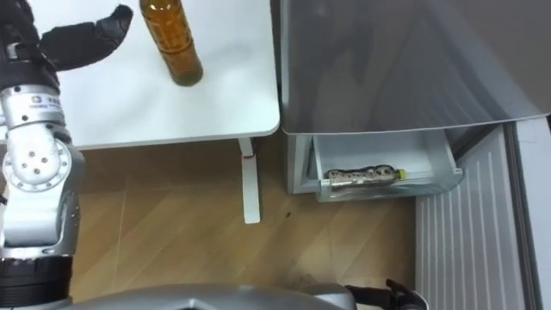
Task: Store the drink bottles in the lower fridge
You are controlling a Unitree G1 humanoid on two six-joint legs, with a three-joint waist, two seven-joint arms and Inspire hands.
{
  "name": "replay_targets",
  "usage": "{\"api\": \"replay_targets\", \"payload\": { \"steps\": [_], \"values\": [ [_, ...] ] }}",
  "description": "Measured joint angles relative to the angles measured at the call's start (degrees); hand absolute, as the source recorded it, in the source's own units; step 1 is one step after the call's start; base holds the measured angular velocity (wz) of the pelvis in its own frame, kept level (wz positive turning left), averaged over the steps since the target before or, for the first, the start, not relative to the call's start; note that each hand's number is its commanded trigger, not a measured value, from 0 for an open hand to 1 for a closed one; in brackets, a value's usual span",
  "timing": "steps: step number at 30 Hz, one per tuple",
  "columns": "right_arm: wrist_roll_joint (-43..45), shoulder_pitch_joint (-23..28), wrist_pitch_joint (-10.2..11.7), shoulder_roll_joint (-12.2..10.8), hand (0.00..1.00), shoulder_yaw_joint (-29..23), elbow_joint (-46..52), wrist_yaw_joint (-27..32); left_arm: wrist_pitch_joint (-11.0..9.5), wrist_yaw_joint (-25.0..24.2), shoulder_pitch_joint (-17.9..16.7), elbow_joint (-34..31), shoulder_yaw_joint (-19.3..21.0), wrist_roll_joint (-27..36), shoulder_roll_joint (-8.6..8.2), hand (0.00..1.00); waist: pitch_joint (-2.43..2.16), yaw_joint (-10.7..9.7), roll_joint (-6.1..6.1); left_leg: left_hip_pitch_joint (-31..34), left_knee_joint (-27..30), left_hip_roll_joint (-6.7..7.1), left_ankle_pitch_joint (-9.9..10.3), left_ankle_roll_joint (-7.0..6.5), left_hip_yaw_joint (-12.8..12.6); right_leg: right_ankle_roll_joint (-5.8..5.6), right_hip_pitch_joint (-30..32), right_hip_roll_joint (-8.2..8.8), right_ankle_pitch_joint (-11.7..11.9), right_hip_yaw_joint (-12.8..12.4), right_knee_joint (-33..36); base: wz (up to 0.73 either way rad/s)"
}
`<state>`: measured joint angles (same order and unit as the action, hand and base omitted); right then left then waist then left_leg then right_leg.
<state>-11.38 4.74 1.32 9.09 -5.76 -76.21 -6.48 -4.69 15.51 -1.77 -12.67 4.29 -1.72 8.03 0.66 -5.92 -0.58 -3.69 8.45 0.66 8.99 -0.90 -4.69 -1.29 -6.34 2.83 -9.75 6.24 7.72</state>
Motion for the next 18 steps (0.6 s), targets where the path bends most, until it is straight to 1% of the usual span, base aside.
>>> {"api": "replay_targets", "payload": {
  "steps": [3, 6, 7, 8, 9, 11, 14, 18],
  "values": [
    [0.2, 0.0, -0.2, 0.2, 0.0, 0.0, 0.0, 0.0, 1.1, -2.7, 0.0, 0.0, -0.2, 1.9, -0.02, 0.0, -0.16, -0.4, 0.25, 0.0, 0.0, -0.12, 0.0, 0.01, -0.5, 0.07, 0.3, -0.03, 0.0, -0.2, 0.2, -0.08],
    [0.4, 0.4, -0.2, 0.1, 0.0, -0.1, 0.5, 0.1, 1.7, -5.0, 0.5, 2.3, -0.3, 6.5, 0.0, 0.0, -0.19, -0.9, 0.4, -0.3, 0.0, -0.19, 0.0, 0.03, -0.7, 0.13, 0.2, -0.08, 0.1, -0.4, 0.4, -0.04],
    [0.5, 0.5, -0.2, 0.1, 0.0, -0.2, 0.7, 0.2, 1.9, -5.7, 1.4, 5.2, -0.4, 8.4, -0.06, 0.0, -0.11, -0.7, 0.55, -0.6, 0.0, -0.23, 0.0, 0.04, -0.8, 0.13, 0.0, -0.1, 0.1, -0.6, 0.6, -0.08],
    [0.9, 0.3, -0.5, 0.2, 0.0, -0.6, 0.7, 0.3, 2.5, -6.3, 2.4, 8.8, -0.3, 9.5, -0.07, 0.0, -0.07, -0.7, 0.65, -0.9, 0.0, -0.31, 0.1, 0.08, -0.9, 0.13, 0.0, -0.21, 0.1, -1.1, 1.0, -0.11],
    [0.9, 0.2, -0.7, 0.2, 0.0, -0.7, 0.7, 0.3, 2.8, -6.5, 3.0, 10.6, -0.1, 10.5, -0.07, 0.0, -0.07, -0.7, 0.65, -1.1, 0.0, -0.33, 0.2, 0.1, -0.9, 0.13, -0.1, -0.26, 0.1, -1.3, 1.0, -0.12],
    [0.9, -0.1, -1.7, 0.2, 0.0, -1.2, 0.7, 0.2, 4.7, -6.7, 4.7, 15.5, 0.2, 13.8, -0.08, 0.0, -0.04, -1.0, 0.6, -1.0, 0.4, -0.44, 0.3, 0.14, -1.0, 0.25, -0.1, -0.38, 0.2, -1.5, 1.1, -0.07],
    [0.9, 0.0, -2.7, 0.2, 0.0, -1.8, 0.6, 0.4, 5.3, -7.3, 5.5, 18.6, 0.2, 17.2, -0.08, 0.0, -0.06, -1.3, 0.72, -1.2, 0.4, -0.55, 0.3, 0.14, -1.4, 0.36, -0.1, -0.5, 0.2, -1.9, 1.2, -0.06],
    [0.9, 0.3, -3.2, 0.2, 0.0, -2.2, -0.1, 1.4, 6.3, -7.3, 5.9, 20.0, 0.5, 18.0, -0.08, 0.0, -0.01, -1.7, 0.88, -1.5, 0.4, -0.82, 0.4, 0.3, -1.8, 0.49, -0.1, -0.83, 0.3, -2.7, 1.1, -0.09]
  ]
}}
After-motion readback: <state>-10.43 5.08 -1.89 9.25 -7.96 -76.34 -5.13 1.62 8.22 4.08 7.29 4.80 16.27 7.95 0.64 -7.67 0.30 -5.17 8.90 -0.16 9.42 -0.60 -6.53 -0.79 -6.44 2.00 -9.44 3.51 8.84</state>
